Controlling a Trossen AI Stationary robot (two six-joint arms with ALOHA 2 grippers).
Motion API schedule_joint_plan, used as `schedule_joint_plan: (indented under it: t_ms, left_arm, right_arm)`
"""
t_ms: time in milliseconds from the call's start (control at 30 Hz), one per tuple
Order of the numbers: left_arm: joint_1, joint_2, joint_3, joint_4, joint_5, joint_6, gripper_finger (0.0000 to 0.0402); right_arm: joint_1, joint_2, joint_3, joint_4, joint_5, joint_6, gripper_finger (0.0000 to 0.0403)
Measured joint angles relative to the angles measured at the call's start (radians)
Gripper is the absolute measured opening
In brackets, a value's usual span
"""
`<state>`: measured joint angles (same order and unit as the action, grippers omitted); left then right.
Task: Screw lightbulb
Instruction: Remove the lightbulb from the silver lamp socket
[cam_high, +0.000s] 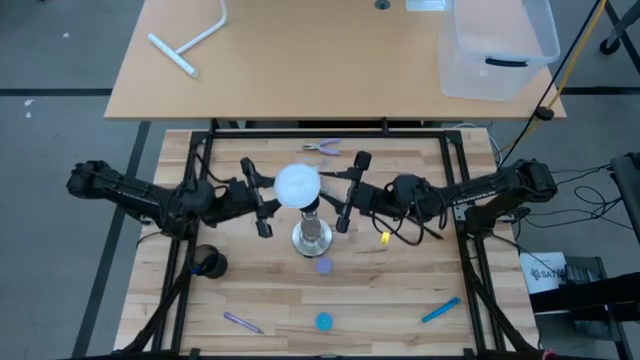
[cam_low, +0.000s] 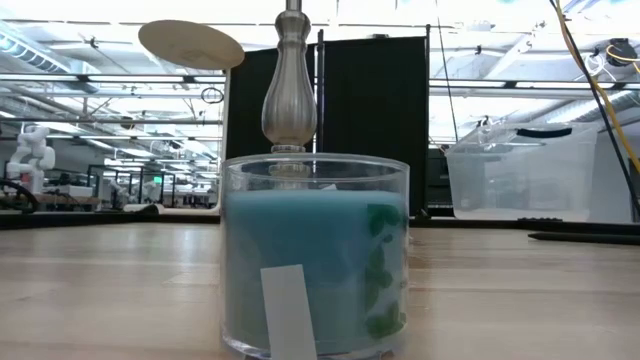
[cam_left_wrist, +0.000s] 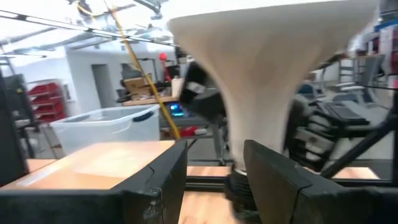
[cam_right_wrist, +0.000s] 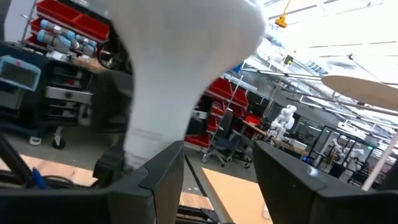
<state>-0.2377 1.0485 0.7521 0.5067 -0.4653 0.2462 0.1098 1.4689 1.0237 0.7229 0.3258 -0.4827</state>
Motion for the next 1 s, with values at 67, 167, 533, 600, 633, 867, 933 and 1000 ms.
schedule_joint_plan:
  t_ms: [67,167,533,600,633,867,933,1000]
  left_arm:
    - [0.014,0.000,0.000,-0.001,-0.001,-0.001,0.0163]
    - [0.035,0.000,0.000,-0.004,0.010,-0.002,0.0163]
    - [0.104,0.000,0.000,0.002,0.118,-0.033,0.0163]
    - [0.111,0.000,0.000,0.003,0.132,-0.038,0.0163]
    - [0.114,0.000,0.000,0.005,0.140,-0.039,0.0163]
    - [0.116,0.000,0.000,0.020,0.173,-0.050,0.0163]
    - [0.116,0.000,0.000,0.020,0.173,-0.051,0.0163]
    - [0.116,0.000,0.000,0.025,0.173,-0.054,0.0163]
  right_arm:
    - [0.018,0.000,0.000,-0.008,0.036,-0.018,0.0185]
    - [0.048,0.000,0.000,-0.024,0.104,-0.051,0.0185]
    - [0.125,-0.001,0.000,0.000,0.144,-0.108,0.0185]
    - [0.130,-0.001,0.000,0.017,0.140,-0.117,0.0185]
    - [0.130,-0.001,0.000,0.029,0.138,-0.121,0.0185]
    - [0.099,-0.001,0.000,0.045,0.091,-0.110,0.0185]
    - [0.092,-0.001,0.000,0.045,0.089,-0.108,0.0185]
    - [0.086,-0.001,0.000,0.045,0.081,-0.106,0.0185]
